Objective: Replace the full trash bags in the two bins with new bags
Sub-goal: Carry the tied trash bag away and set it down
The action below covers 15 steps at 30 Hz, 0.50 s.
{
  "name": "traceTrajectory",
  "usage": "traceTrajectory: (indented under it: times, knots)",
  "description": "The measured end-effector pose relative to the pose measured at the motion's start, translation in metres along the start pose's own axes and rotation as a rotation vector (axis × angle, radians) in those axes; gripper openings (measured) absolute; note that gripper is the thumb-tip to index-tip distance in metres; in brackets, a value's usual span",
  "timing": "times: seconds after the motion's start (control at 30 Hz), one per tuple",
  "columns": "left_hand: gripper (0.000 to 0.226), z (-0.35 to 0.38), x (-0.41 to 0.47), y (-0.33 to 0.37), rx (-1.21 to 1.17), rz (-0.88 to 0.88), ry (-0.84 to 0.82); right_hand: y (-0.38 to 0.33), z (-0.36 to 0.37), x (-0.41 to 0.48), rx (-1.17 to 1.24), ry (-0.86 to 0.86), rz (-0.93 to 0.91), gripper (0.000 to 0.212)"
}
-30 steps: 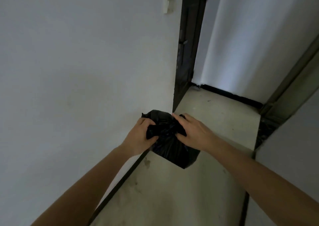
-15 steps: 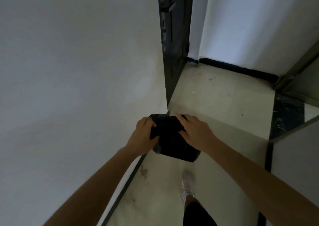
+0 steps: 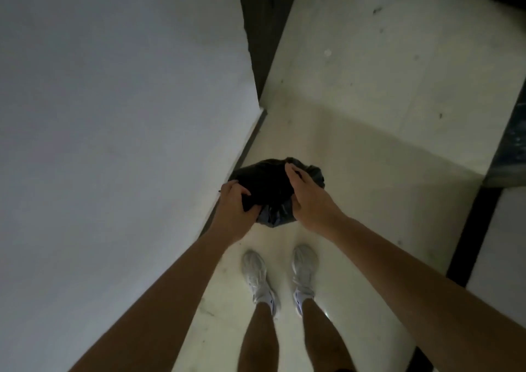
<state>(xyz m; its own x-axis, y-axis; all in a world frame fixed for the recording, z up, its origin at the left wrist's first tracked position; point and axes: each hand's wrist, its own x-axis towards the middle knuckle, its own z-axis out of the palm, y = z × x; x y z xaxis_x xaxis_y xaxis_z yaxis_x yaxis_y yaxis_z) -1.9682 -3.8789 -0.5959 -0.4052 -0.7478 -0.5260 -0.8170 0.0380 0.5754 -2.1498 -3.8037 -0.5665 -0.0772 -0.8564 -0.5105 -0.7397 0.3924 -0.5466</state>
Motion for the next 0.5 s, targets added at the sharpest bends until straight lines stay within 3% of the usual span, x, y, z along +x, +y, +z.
traceTrajectory:
  times: [0.2,0.33,0.5]
  knots:
    - [0.032,0.067,0.082,-0.074,-0.040,-0.043,-0.004,0.058,0.088,0.102,-0.082,-0.116,0.035,0.071]
    - [0.009,0.101,0.119,-0.118,-0.079,-0.136,0.070,0.075,0.130,0.149,-0.130,-0.110,0.014,0.068]
    - [0.029,0.118,0.140,-0.156,-0.085,-0.173,0.092,0.086,0.158,0.188,-0.117,-0.045,0.027,0.051]
